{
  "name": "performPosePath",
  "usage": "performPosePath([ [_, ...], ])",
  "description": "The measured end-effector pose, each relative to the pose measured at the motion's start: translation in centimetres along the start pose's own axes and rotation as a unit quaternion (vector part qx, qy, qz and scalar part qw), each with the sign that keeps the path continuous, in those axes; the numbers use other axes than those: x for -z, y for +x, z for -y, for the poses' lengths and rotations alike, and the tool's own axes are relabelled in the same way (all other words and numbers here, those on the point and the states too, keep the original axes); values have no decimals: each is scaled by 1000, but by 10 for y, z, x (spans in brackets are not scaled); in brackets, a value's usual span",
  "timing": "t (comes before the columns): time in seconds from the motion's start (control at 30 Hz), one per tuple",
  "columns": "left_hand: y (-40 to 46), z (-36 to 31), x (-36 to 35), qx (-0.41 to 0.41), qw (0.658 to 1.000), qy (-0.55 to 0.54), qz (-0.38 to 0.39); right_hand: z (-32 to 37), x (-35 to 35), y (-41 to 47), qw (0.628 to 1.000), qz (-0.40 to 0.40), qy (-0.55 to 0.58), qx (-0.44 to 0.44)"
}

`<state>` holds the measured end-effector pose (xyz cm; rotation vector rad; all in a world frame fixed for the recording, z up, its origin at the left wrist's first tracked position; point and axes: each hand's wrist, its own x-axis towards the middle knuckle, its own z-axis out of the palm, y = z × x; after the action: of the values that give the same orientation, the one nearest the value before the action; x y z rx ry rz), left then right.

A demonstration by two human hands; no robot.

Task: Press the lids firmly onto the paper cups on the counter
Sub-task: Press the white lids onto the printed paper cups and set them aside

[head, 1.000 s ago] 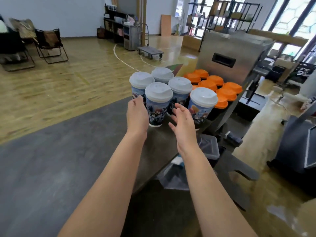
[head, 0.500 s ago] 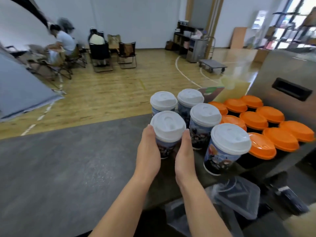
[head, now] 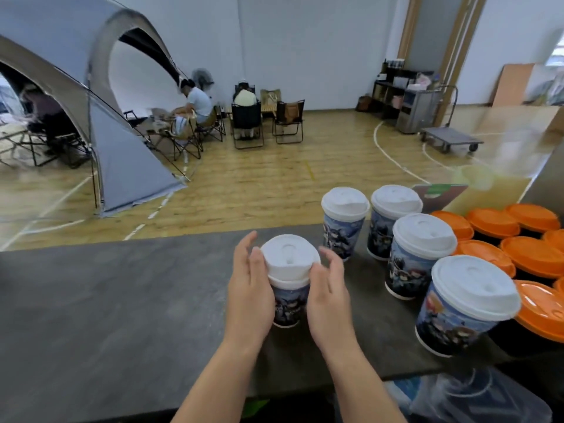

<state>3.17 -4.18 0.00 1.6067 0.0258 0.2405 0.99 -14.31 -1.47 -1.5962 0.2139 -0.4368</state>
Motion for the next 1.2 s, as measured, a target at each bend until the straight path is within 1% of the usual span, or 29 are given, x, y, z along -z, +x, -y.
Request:
performPosePath([
  [0.07,0,-2,5,-41,999,25,5,-1,-2,1,994,-2,-40,98],
  [0.1,-1,-1,7,-55,998,35,10,-3,-4,2,991,3,-53,125],
  [0.13,-1,-1,7,-65,997,43,14,-4,-5,4,990,15,-55,131],
  [0.23,-2,4,7,-92,993,69,21,-12,-7,6,989,27,-57,134],
  [0.43,1,24,2,-141,988,56,9,-18,-12,9,989,17,-57,137],
  [0.6,6,31,-4,-146,989,33,4,-18,-17,14,990,-4,-53,134],
  [0.7,6,31,-6,-144,989,28,3,-15,-16,12,983,-29,-97,154],
  [0.8,5,29,-4,-146,989,32,3,-12,-12,10,976,-36,-156,148],
  [0.9,5,28,-2,-151,987,61,7,-9,-10,7,971,-30,-196,136],
  [1.03,4,27,4,-157,981,113,23,-5,-7,6,970,-14,-209,122],
  [1.1,5,24,10,-155,975,151,39,-3,-6,6,975,3,-192,114],
  [1.2,10,15,21,-139,971,176,86,-1,-7,3,986,14,-123,113],
])
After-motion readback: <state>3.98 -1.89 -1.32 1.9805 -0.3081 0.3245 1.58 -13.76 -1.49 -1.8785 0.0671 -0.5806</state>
